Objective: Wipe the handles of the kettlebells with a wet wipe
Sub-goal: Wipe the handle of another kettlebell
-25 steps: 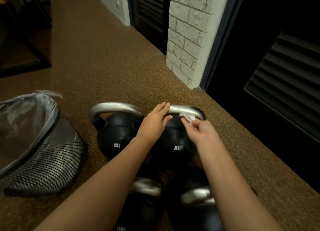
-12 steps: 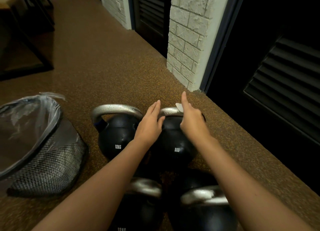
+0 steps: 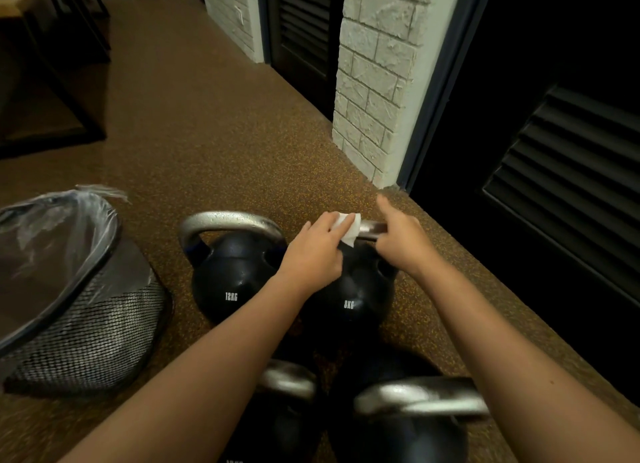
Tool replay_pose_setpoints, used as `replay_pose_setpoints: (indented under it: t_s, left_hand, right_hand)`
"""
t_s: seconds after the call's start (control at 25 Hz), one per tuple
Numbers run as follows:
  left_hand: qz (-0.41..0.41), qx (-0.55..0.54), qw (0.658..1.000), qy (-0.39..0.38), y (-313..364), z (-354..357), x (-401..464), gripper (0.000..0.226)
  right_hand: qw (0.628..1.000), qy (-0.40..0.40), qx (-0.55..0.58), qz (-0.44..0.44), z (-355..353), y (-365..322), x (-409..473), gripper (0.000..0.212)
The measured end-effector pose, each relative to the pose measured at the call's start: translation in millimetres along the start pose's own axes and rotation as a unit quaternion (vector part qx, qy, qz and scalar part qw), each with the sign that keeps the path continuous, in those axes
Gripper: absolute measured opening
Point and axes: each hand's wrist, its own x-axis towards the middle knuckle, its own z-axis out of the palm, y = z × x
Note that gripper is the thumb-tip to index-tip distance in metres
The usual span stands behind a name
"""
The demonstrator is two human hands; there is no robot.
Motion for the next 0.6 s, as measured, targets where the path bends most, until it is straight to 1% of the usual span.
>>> replay_pose_setpoints:
  t_s: [0.04,0.12,0.2,0.28,0.36,0.48,0.52,0.6]
  left_hand:
    - [0.015,0.051,0.999,0.007,1.3,0.9,1.2,0.062]
    - [0.033,0.129,0.991,0.022,1.3,1.9,5.7,0.058]
    - [0.056,0.165,0.984,0.031,-1.3,4.5,12.3,0.053]
    - [0.071,0.145,0.986,0.032,-0.6,7.8,17.7,0.050]
    - [0.061,0.078,0.994,0.051,0.0,10.0,16.8,0.044]
    - [0.047,0.013,0.989,0.137,-9.0,13.4,8.9,0.029]
    - [0.041,0.002,0.987,0.154,-11.9,13.6,7.4,0.028]
    - [0.037,-0.002,0.988,0.147,-12.1,11.2,5.9,0.026]
  right_hand:
    - [0.999,-0.004,-0.031,-0.012,-1.3,4.2,-2.8,0.077]
    - [0.998,-0.011,-0.059,-0.034,1.5,8.0,-8.4,0.071]
    - [0.995,-0.006,-0.089,-0.046,6.1,8.2,-9.1,0.067]
    - [0.991,-0.005,-0.123,-0.051,8.5,7.5,-7.1,0.065]
    - [0.988,-0.008,-0.147,-0.051,9.7,8.8,-5.3,0.065]
    - [0.986,-0.011,-0.162,-0.048,11.6,12.0,-2.7,0.067]
    - [0.985,-0.012,-0.168,-0.046,11.5,11.6,-2.7,0.068]
    - [0.983,-0.021,-0.177,-0.043,11.4,9.1,-2.3,0.068]
